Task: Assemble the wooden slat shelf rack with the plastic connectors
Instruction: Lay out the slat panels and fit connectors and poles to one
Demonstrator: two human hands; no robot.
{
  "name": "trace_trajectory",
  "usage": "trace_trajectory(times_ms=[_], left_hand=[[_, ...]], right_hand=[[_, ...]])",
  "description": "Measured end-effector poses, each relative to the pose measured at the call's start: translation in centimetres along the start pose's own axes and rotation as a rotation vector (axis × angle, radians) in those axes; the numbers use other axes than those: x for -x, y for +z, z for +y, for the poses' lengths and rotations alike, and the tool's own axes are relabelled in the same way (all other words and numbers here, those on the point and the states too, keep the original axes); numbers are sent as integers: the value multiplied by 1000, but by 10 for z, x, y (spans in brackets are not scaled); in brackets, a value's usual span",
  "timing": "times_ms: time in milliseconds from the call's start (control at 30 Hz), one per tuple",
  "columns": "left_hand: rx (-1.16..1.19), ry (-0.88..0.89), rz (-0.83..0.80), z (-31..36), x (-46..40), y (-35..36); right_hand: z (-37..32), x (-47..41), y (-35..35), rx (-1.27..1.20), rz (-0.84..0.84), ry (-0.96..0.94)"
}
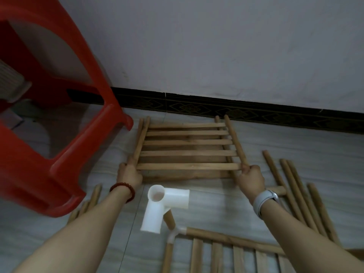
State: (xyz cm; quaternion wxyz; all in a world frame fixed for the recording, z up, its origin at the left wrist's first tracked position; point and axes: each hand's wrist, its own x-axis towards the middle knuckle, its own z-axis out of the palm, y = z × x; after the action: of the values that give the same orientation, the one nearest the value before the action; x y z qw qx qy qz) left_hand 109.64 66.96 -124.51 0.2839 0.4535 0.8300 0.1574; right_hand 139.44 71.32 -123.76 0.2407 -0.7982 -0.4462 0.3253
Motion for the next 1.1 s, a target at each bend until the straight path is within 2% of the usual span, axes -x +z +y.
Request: trace_trajectory(times_ms=[67, 300, 433, 667, 833, 967, 1033, 1100], left_hand=[[27, 19, -37, 4, 10, -11], [67, 108, 54, 24, 42, -76], [-6, 170, 142, 44, 71, -113], [172, 340, 266, 78, 162, -185], [471, 383, 145, 86, 253, -229], [966, 184, -124, 76, 312, -244], [893, 180, -133, 69, 338, -245], [779, 225, -66, 63, 368, -246]], right_hand=[[-6, 2, -6, -47, 14, -13], [-47, 31, -42, -179, 13, -107], [-67, 60, -79, -206, 39, -144], [-90, 144, -175, -404, 162, -244], [-64, 216, -233, -480, 212, -224], [-37, 292, -273, -515, 214, -261], [-22, 320, -288, -537, 208, -292], [-9, 349, -302, -583, 203, -292]])
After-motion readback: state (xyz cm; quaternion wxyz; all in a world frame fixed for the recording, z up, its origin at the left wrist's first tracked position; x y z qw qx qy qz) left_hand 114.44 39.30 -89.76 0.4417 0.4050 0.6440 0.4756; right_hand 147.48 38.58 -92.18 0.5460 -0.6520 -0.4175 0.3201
